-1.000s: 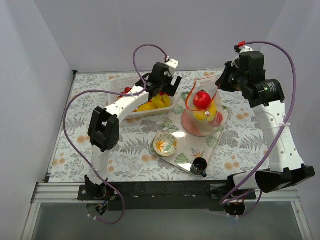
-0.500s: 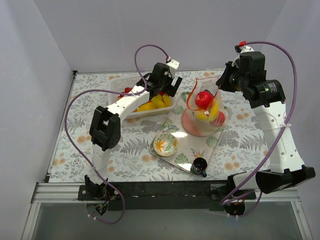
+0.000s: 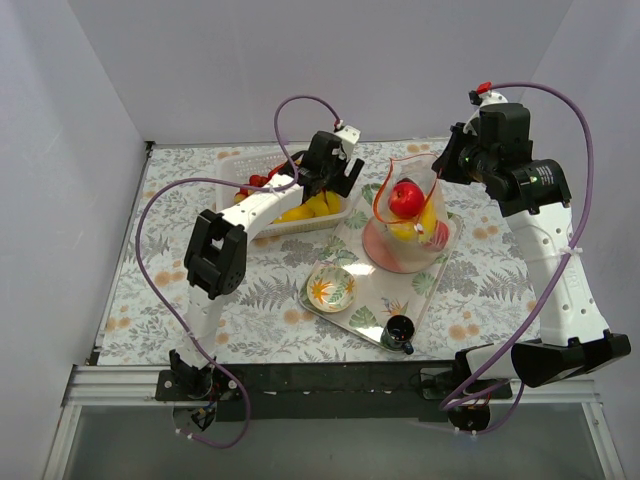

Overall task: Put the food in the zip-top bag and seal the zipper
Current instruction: Pick up the fake fruit from the bin.

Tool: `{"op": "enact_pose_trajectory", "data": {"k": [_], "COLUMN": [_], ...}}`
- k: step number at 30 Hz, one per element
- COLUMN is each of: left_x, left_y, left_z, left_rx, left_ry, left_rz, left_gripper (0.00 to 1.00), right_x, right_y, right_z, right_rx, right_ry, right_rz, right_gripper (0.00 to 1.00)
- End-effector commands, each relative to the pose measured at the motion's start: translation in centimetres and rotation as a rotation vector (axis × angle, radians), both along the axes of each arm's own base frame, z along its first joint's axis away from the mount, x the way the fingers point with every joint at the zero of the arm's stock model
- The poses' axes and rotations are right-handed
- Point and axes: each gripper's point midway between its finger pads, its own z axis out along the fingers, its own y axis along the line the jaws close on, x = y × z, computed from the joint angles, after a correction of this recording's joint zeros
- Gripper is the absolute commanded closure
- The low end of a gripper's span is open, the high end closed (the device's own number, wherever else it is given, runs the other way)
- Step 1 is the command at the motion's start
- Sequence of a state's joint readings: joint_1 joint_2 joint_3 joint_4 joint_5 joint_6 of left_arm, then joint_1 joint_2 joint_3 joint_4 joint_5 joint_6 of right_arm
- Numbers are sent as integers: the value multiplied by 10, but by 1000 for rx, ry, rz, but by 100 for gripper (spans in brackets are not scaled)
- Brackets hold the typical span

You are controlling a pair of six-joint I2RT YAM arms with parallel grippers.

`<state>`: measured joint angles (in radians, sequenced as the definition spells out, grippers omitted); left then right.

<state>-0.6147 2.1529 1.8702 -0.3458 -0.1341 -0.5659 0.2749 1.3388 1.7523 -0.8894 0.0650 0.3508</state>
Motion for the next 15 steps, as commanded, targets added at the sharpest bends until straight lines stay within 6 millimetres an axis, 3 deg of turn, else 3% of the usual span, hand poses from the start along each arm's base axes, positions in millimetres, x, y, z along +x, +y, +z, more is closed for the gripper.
{"op": "enact_pose_trajectory", "data": {"k": [1,4,5,7,10,15], "left_x": [5,6,7,8,9,12], "left_y": [9,14,16,18,21,28], "left_z": [10,14,16,28,49,86], "left_rx": [17,31,31,17,-3,-44], "left_ry": [-40,-57,-66,-94,-146,-223], "left_rz": [32,48,56,70,88,123], "left_gripper": [19,36,48,57,64,64], "right_x": [7,7,7,8,7,8], "right_y": [0,0,0,0,1,2], "right_z": [18,21,21,22,21,18], "right_rx": [6,8,7,9,9,15], "right_ry": [-75,-81,-81,-82,-81,-69], "right_rz": [4,5,4,5,8,9], "right_gripper": [99,99,99,99,99,99]}}
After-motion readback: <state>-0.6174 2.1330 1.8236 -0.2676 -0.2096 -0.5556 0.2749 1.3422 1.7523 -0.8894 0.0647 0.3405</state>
